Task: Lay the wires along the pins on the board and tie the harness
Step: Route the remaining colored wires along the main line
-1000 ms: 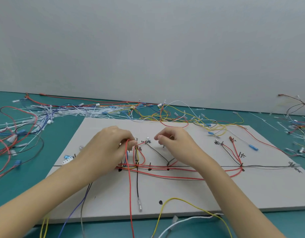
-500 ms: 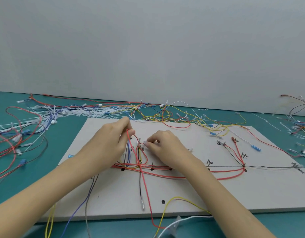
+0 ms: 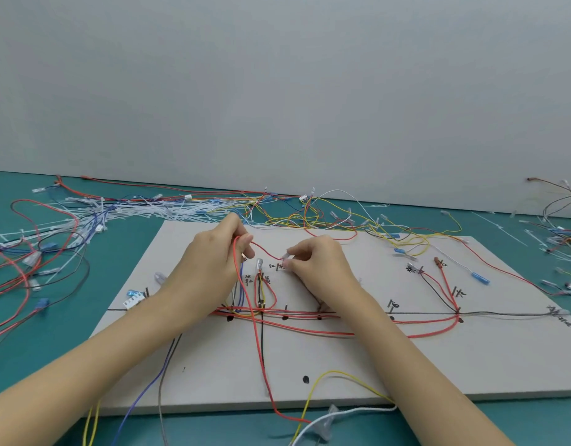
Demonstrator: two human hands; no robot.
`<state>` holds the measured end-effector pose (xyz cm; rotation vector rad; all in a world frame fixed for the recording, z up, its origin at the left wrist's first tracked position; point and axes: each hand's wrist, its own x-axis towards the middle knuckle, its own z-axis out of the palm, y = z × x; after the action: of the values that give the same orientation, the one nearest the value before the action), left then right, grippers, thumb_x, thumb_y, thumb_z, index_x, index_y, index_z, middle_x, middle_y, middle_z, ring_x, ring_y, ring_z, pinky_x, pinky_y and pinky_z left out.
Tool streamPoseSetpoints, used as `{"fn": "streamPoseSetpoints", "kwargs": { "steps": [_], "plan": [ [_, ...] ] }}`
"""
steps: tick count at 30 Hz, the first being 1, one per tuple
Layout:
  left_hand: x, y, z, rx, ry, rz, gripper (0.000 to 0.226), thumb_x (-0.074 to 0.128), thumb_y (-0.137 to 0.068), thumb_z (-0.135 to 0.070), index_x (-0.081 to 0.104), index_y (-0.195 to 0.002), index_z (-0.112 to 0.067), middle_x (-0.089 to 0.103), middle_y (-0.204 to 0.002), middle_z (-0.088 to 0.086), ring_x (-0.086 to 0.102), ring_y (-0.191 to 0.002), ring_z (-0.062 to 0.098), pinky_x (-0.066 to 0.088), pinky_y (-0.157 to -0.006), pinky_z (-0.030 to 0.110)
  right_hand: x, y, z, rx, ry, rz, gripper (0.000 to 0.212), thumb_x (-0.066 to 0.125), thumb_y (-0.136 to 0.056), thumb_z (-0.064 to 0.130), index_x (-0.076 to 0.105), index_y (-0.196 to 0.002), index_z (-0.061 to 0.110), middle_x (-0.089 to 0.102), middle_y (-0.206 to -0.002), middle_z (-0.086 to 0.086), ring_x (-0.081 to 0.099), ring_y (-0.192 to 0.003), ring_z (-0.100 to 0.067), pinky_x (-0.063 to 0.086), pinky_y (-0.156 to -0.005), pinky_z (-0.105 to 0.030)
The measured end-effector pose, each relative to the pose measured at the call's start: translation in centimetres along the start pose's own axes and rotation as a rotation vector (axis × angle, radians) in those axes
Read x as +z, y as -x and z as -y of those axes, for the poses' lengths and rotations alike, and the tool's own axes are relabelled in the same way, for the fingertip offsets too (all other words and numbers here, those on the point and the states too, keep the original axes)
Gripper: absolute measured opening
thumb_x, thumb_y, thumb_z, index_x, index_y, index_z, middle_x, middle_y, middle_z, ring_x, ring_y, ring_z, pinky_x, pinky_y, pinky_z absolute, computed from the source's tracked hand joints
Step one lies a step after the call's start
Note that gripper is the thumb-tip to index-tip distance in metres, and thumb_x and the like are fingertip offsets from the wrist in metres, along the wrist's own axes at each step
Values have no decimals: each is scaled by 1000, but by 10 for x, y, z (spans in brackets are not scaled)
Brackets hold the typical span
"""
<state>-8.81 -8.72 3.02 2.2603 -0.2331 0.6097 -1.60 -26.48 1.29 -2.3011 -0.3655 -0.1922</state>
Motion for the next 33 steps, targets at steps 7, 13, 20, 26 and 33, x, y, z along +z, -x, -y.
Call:
{"fn": "streamPoseSetpoints", "kwargs": {
  "steps": [7,13,20,26,33],
  "plan": [
    [-3,8,3,-61,-45,59,18,46,-101,-24,48,-83,-22,68,-80,-10,62,-76,17,51,-72,45,2,-5,-3,29,-66,58,17,79,-78,16,78,-92,7,75,-98,-3,63,-81,-6,43,-69,-10],
    [-7,10,5,-62,-29,70,18,47,-100,-23,49,-82,-22,68,-79,-11,62,-74,23,51,-71,48,1,-6,0,2,-62,147,13,72,-84,10,77,-95,6,74,-100,-4,66,-86,-14,50,-79,-22],
    [-2,19,-6,53,49,248,17,46,-99,-32,49,-86,-21,70,-91,3,64,-91,28,50,-78,48,1,7,6,-98,175,237,28,49,-89,16,76,-97,14,51,-94,9,53,-107,-24,43,-96,-42],
    [18,19,-17,159,-101,409,23,42,-101,-28,35,-80,-31,60,-79,-2,54,-76,22,45,-70,42,-9,14,8,-69,219,317,35,40,-91,13,70,-86,31,52,-114,-8,40,-117,-27,35,-101,-44],
    [32,20,-23,200,-163,423,17,42,-101,-29,46,-91,-16,60,-84,0,53,-79,22,43,-73,40,-33,30,14,-54,-86,227,27,48,-91,14,73,-101,14,69,-110,1,59,-105,-11,45,-95,-30]
  ]
}}
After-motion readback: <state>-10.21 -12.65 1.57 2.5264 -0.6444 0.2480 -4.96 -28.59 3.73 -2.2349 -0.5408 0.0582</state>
